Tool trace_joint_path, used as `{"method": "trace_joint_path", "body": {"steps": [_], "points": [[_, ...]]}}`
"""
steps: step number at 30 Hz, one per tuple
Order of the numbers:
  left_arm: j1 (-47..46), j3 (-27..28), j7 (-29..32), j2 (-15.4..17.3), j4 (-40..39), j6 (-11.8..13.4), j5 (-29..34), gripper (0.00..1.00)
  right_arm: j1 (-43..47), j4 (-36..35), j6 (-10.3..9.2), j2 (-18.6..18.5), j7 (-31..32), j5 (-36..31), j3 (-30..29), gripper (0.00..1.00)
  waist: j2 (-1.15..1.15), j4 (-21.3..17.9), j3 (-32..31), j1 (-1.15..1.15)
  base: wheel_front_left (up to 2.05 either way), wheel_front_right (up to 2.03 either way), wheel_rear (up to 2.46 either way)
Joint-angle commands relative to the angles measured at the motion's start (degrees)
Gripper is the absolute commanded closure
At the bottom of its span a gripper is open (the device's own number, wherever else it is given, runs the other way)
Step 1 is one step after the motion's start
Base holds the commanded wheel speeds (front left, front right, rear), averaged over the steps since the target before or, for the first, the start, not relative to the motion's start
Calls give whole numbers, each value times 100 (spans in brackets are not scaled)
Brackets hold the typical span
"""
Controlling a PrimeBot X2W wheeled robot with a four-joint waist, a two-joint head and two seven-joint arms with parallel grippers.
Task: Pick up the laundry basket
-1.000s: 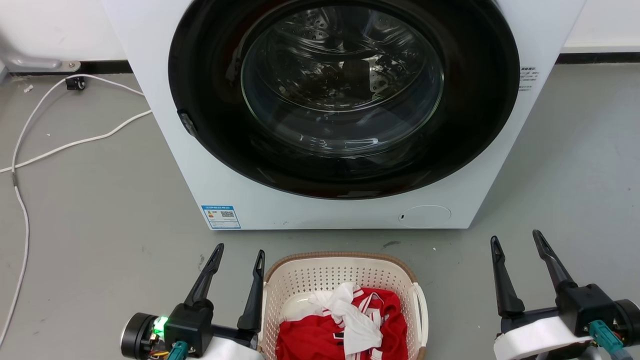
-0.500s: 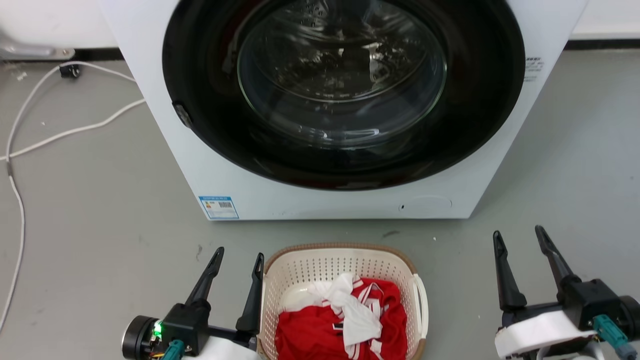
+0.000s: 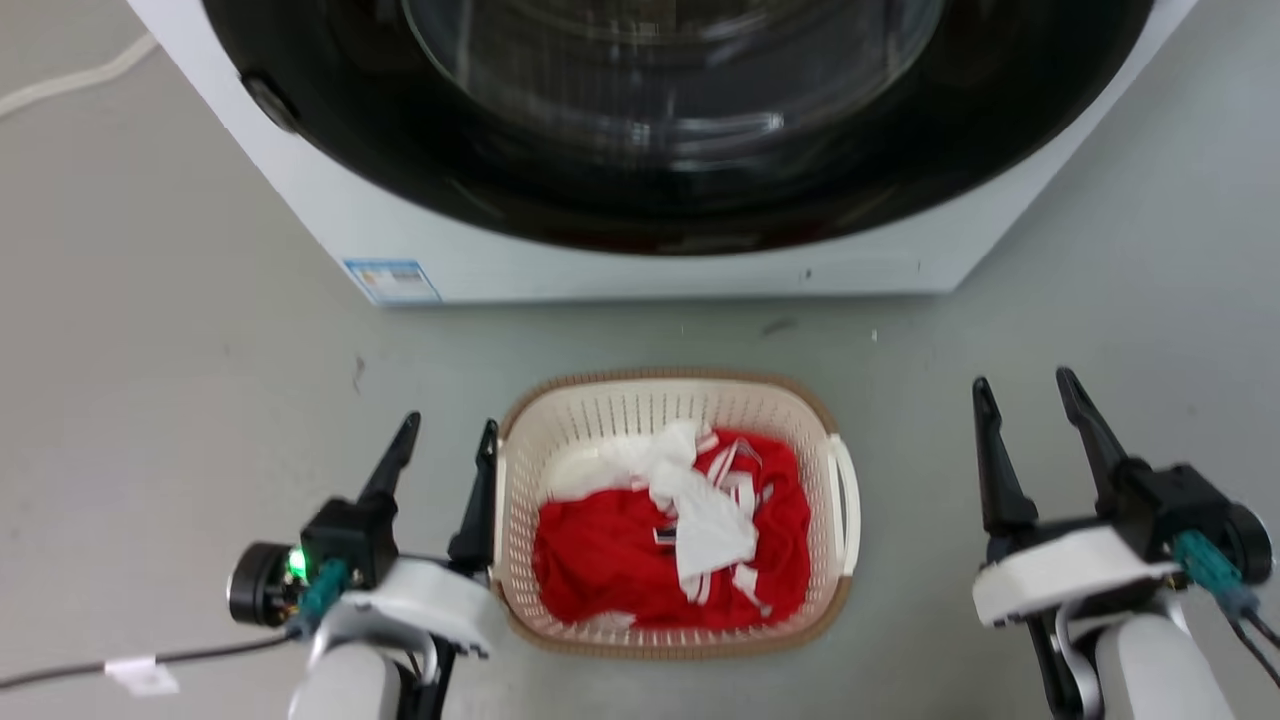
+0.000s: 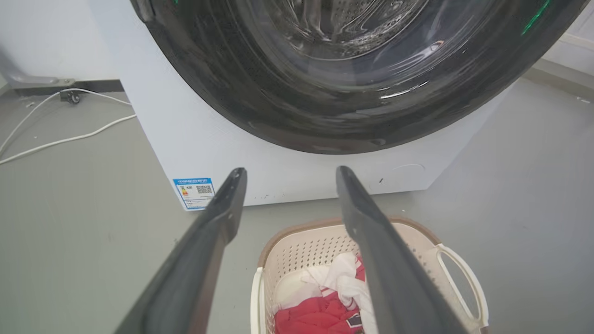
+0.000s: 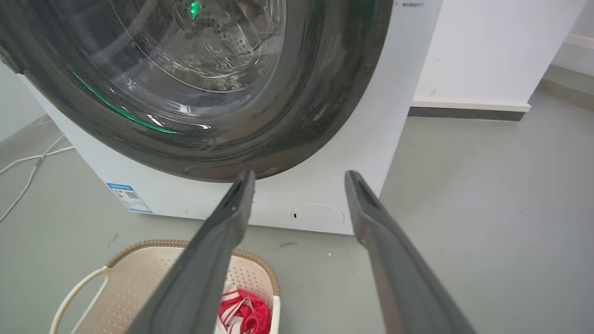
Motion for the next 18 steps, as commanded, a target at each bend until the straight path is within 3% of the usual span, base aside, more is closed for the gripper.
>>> {"method": "trace_joint_path", "body": {"steps": [1, 10, 18], "points": [[-295, 88, -16, 49, 261, -28, 1, 0, -279, 184, -2, 0, -12, 67, 55, 0, 0, -59, 628, 0, 0, 0, 0], [-1402, 229, -16, 326, 1844, -74, -16, 0, -1360, 1852, -3, -3, 278, 261, 593, 0, 0, -144, 1431, 0, 0, 0, 0], [-2497, -438, -16, 523, 3517, -88, -236, 0, -2371, 3100, -2, 2, 747, 566, 897, 0, 0, -103, 1968, 0, 0, 0, 0]]}}
